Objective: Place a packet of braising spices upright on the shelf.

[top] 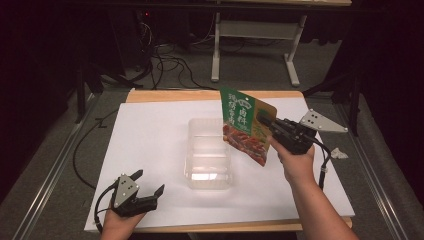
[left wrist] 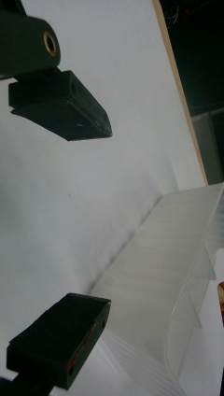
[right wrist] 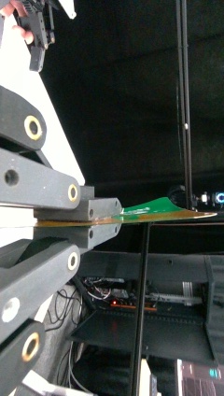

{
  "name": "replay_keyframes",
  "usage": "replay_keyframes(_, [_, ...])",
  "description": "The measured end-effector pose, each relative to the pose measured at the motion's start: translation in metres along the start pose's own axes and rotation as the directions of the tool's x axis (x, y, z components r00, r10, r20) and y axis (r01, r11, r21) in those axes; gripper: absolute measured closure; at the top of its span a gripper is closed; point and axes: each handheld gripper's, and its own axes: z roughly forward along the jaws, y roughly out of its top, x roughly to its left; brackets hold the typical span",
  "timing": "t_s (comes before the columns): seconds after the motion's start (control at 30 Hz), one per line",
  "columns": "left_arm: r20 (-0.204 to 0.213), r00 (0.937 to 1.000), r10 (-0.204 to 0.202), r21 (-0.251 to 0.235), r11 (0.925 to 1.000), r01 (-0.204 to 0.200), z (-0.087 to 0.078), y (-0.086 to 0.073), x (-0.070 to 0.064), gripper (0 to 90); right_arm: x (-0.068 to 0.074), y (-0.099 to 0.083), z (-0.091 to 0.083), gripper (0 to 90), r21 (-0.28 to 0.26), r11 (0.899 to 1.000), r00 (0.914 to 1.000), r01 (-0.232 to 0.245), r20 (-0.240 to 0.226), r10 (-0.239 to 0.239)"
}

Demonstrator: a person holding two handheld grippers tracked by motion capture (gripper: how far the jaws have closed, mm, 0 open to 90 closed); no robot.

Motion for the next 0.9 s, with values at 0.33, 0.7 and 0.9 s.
replay_keyframes(0.33, [-0.001,1.0,0.003,-0.009,1.0,-0.003,-0.001,0.0,-0.001,15.5,0.01,-0.001,0.029,90.0,0.012,1.0,0.9989,0.01,-0.046,-0.01])
replay_keyframes(0.7, [0.008,1.0,0.001,-0.011,0.9999,-0.001,-0.001,0.001,0.0,15.5,0.014,-0.006,0.052,90.0,0.021,1.0,0.9964,0.001,-0.085,0.001])
replay_keyframes(0.9, [0.018,0.9998,-0.003,-0.025,0.9997,0.004,-0.002,0.001,0.0,14.6,0.013,-0.008,0.061,90.0,0.022,1.0,0.9953,-0.015,-0.095,0.017])
